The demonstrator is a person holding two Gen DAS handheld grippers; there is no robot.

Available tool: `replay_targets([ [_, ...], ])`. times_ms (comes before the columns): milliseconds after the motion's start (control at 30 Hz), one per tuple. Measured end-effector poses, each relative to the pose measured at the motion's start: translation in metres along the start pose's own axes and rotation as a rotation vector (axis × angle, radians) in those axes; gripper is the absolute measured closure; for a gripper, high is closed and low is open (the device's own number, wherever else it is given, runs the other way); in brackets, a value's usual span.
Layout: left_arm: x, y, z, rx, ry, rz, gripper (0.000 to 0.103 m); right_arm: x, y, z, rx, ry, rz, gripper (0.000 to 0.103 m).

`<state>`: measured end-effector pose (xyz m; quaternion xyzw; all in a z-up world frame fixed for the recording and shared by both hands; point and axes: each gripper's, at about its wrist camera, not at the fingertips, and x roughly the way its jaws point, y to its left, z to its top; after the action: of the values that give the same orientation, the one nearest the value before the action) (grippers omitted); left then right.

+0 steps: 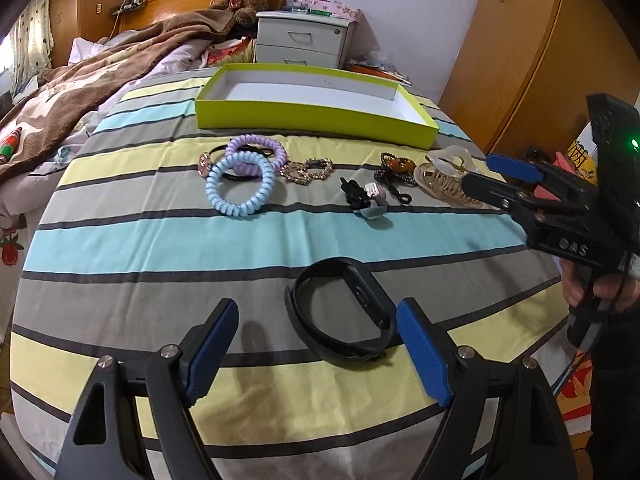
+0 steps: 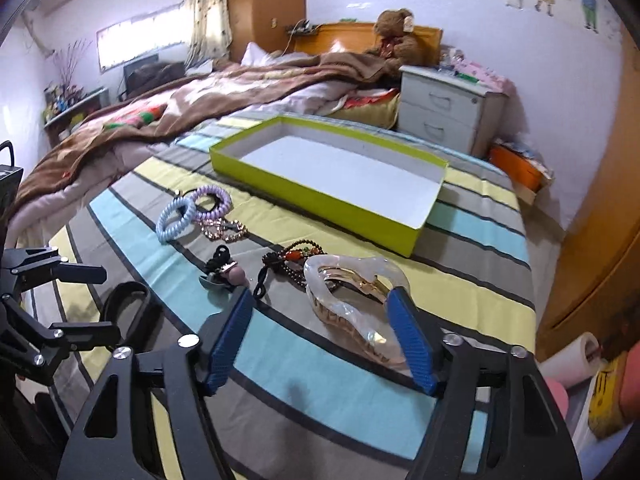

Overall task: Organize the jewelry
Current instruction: 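Reach the right gripper to the clear hair claw clip and close on it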

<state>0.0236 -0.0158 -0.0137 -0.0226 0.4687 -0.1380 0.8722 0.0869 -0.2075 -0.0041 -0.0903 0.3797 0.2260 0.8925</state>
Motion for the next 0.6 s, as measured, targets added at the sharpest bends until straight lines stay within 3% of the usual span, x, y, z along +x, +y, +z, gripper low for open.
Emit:
replay_targets([
  [167,0.006,-0.006,0.001,0.002,0.017,0.008,0.023,0.011,0.005,0.002,-0.060,0.042,0.007,0.053],
  [333,0.004,0.000,0.006,-0.023,0.001,0.022,0.026,0.009,-0.002,0.001,-0.053,0.041,-0.015,0.081],
  [467,0.001,0.008,0.009,-0.036,-0.011,0.057,0.027,0.008,-0.003,0.002,-0.065,0.047,-0.025,0.081],
  [600,0.010,0.014,0.006,-0.036,0.033,0.116,0.035,0.010,0.002,0.004,-0.095,0.059,-0.047,0.082],
])
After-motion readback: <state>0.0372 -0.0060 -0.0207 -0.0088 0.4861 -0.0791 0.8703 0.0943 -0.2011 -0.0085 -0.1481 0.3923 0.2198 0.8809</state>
